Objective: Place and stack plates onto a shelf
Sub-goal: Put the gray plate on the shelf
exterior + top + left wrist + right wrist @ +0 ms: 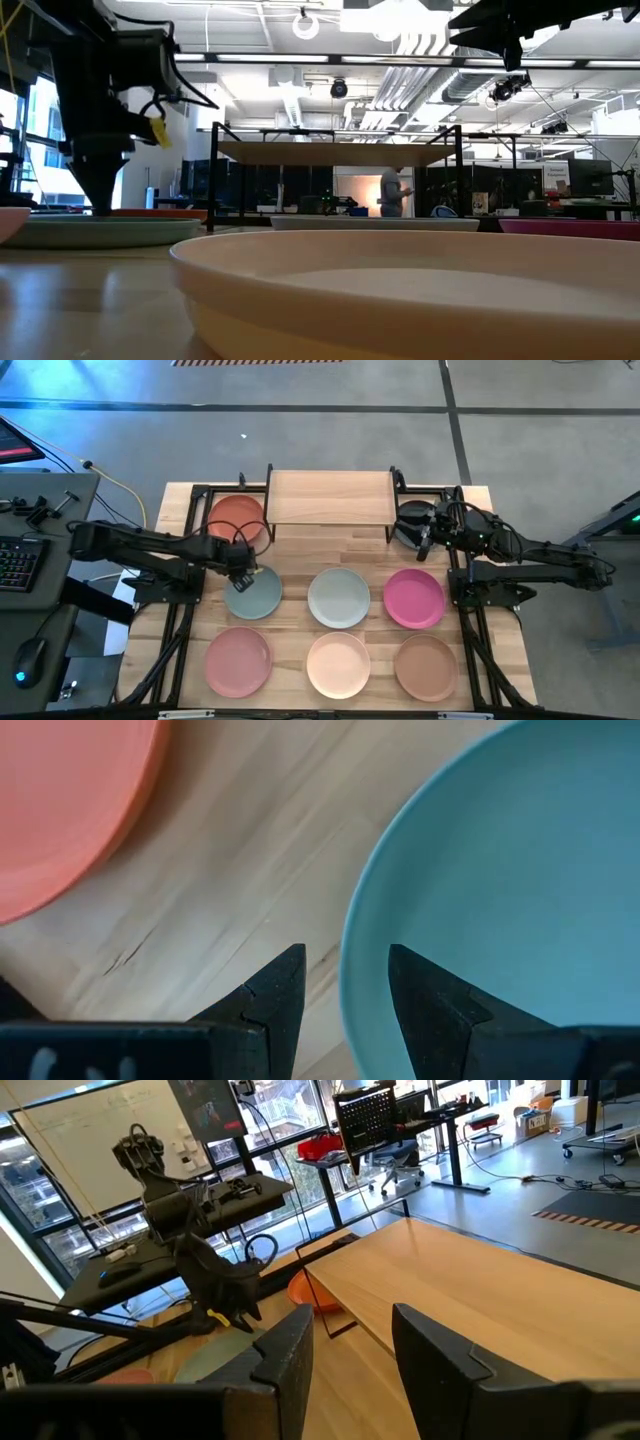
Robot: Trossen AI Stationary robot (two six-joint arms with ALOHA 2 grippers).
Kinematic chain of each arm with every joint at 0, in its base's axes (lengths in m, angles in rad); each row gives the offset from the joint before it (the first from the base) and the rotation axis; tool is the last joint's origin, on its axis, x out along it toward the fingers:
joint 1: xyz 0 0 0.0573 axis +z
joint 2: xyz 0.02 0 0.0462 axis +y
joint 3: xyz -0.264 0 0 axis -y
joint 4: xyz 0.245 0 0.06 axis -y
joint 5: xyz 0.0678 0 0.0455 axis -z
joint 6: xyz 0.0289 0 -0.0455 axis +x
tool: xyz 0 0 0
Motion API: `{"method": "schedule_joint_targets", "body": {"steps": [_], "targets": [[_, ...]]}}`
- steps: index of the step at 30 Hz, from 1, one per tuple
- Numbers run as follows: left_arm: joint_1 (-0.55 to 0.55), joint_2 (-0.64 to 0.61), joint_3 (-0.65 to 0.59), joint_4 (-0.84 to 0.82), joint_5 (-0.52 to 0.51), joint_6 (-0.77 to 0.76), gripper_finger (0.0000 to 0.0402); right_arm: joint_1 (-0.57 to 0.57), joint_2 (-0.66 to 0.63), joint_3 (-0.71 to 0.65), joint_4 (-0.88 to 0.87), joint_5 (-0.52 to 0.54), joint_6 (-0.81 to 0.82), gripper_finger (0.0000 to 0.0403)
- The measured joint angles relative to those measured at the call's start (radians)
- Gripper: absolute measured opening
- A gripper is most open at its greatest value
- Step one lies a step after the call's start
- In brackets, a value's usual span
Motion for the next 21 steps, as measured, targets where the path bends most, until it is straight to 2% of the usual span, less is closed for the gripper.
{"method": "schedule_joint_targets", "body": {"steps": [21], "targets": [[0.052, 0.143, 0.004, 0.066, 0.030, 0.045, 0.0127, 0.000, 0.000, 0.000, -0.007, 0.000, 0.000, 0.0129]]}}
